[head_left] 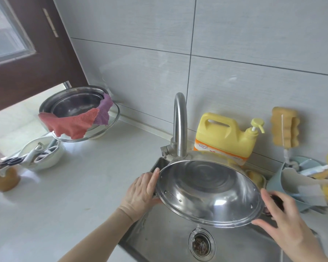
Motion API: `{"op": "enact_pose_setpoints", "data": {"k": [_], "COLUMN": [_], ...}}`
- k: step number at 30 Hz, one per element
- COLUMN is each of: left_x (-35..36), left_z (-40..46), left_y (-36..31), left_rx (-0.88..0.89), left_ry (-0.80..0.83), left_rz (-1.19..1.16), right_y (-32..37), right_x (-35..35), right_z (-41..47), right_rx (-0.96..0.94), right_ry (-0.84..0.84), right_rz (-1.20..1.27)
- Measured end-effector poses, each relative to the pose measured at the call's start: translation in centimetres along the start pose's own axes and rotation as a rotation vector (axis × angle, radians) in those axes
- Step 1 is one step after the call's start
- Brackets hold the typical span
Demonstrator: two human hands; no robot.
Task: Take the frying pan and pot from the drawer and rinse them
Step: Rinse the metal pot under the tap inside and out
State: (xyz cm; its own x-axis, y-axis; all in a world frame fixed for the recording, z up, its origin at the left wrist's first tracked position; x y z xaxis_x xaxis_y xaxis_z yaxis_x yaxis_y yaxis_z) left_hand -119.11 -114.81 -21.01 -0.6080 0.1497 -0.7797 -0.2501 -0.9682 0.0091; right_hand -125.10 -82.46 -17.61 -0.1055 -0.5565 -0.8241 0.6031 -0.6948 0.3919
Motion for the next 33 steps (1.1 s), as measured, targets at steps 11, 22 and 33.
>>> {"op": "enact_pose_setpoints", "data": {"k": [11,22,33], "left_x": [-2.7,-6.8,-3.4], "left_z": [-3.4,-7.9,-3.9], "left_y": [4.0,10.1,5.4], "left_rx": [-0.087,-0.250,-0.135], "left_ry": [0.058,0.068,0.073], "left_rz": [0.053,0.138,0.097], "right_y": [4.2,10.0,5.0], "right_x": [3.3,8.5,4.4], "right_z": [1.5,5.1,1.8], "right_rx": [-0.141,-0.251,-0.142], "right_ry": [0.074,0.151,0.103], "right_rz": [-0.060,-0.008,-0.061]}}
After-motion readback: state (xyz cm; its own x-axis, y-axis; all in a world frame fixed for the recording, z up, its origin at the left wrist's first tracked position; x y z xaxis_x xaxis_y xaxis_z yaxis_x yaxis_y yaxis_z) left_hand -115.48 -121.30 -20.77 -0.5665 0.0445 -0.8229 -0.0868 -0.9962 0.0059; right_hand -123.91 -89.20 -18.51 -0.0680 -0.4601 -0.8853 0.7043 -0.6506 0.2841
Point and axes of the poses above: each hand's wrist, its own z-axis towards the middle knuckle, its own x-axis out of the palm, y = z × x, the point moved 10 cm from there along z, towards the middle knuckle, and after that the axes turned 2 degrees about -y, right-handed, at the moved point
